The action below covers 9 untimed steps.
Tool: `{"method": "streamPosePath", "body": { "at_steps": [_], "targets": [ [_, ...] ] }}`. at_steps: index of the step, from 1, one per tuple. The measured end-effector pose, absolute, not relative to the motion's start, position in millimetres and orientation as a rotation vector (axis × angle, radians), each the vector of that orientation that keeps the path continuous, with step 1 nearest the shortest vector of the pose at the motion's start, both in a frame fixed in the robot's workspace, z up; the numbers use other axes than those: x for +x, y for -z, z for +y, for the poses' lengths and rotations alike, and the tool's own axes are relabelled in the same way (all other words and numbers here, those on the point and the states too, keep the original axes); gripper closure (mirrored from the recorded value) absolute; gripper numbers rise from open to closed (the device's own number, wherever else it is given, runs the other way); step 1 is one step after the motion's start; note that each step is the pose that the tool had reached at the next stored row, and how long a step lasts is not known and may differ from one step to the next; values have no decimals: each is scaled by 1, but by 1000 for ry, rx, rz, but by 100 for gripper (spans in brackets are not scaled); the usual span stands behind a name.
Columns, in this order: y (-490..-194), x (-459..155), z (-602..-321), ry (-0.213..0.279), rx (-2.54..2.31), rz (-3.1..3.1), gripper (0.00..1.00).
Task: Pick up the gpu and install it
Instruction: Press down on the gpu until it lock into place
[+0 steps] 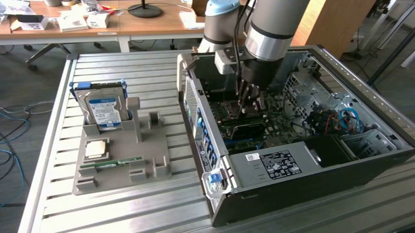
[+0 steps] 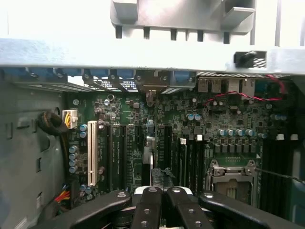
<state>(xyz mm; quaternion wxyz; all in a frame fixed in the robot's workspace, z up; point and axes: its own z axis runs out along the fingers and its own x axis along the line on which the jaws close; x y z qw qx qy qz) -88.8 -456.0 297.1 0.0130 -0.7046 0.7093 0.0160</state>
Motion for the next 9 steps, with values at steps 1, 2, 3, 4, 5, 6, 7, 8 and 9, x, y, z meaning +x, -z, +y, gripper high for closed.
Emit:
{"method": "streamPosePath", "body": {
  "at_steps": [1, 2, 3, 4, 5, 6, 7, 8, 9],
  "targets": [
    [-299, -89, -456, -50, -2195, 2210, 89],
    [-301, -89, -456, -50, -2195, 2210, 89],
    [-304, -89, -456, -50, -2195, 2210, 89],
    [-306, -89, -456, -50, -2195, 2210, 89],
    [-307, -89, -456, -50, -2195, 2210, 89],
    [-309, -89, -456, -50, -2195, 2210, 89],
    [-311, -89, -456, -50, -2195, 2210, 89],
    [-313, -89, -456, -50, -2195, 2210, 89],
    [-314, -89, -456, -50, -2195, 2210, 89]
  ]
}}
